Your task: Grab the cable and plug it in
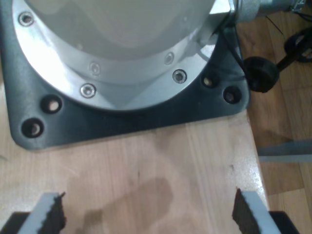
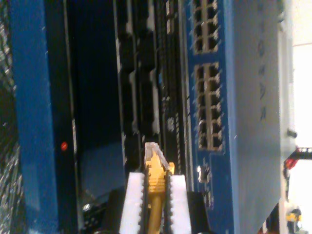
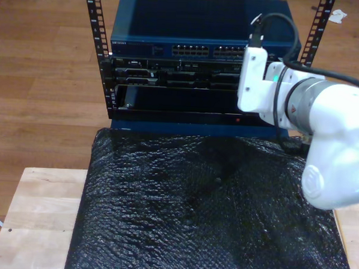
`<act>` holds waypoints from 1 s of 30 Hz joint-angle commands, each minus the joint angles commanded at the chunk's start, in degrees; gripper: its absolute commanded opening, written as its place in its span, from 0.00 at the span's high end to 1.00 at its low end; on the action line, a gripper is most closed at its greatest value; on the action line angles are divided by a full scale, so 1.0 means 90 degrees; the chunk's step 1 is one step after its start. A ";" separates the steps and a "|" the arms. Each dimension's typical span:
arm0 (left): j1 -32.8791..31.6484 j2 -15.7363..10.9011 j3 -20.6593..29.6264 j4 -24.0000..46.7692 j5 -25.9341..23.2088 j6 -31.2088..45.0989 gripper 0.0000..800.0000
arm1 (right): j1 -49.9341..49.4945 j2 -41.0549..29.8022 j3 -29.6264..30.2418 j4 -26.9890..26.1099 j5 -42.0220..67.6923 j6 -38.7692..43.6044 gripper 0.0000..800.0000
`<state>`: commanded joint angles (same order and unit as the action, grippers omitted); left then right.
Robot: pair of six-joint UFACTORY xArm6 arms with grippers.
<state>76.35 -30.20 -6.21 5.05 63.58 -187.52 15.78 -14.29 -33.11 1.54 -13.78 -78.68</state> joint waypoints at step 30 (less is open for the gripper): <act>0.0000 0.0000 0.0000 0.0000 0.0000 0.0000 0.00 | 0.0195 0.0078 0.0400 -0.0430 -0.1114 -0.0371 1.00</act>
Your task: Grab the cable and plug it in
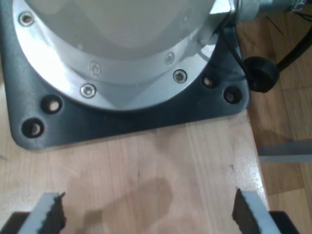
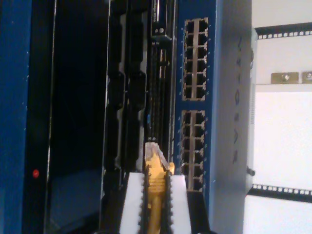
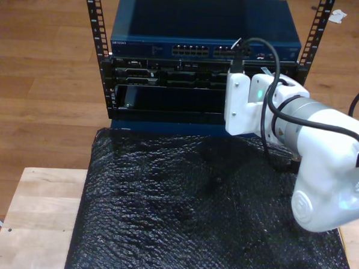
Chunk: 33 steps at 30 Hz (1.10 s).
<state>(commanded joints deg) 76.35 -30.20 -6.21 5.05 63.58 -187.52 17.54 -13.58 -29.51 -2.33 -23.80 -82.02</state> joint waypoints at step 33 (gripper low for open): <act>0.0000 -0.0010 0.0000 0.0000 0.0000 0.0000 0.00 | -0.0059 0.0889 -0.0313 -0.0371 -0.1250 -0.0088 1.00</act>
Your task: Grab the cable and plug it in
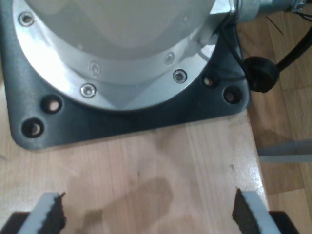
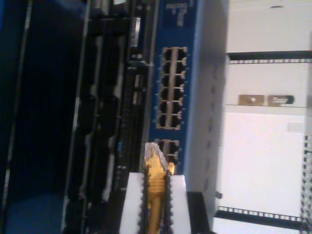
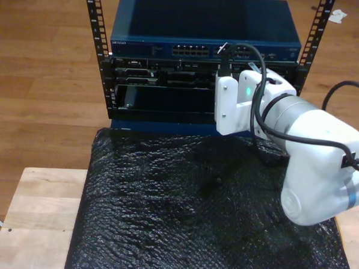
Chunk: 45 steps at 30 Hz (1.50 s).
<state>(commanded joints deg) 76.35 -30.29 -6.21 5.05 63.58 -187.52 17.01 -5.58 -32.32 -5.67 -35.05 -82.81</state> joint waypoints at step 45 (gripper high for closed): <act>0.0000 0.0010 0.0000 0.0000 0.0000 0.0000 0.00 | -0.0332 0.1993 -0.0645 0.0078 -0.2305 -0.0020 1.00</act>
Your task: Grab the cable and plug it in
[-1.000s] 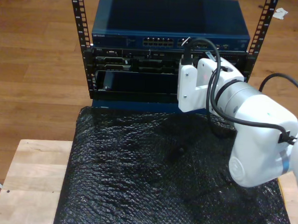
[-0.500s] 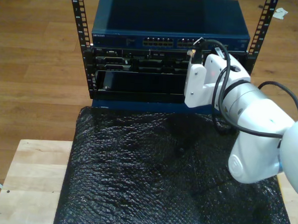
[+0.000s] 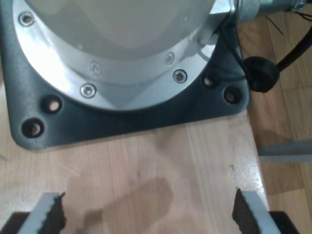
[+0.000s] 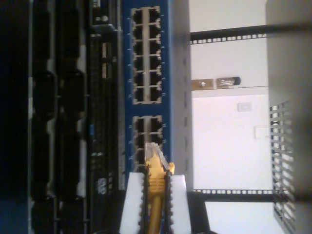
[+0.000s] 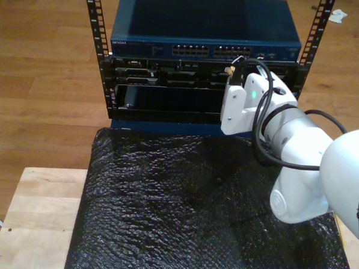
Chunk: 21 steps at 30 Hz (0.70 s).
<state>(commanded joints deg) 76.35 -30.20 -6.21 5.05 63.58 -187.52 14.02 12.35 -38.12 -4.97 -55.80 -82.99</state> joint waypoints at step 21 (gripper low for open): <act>0.0000 -0.0010 0.0000 0.0000 0.0000 0.0000 0.00 | -0.0137 0.1241 -0.0899 0.0967 -0.1485 -0.0391 1.00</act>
<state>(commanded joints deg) 76.35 -30.29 -6.21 5.05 63.58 -187.52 12.79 23.52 -46.21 3.74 -69.16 -86.51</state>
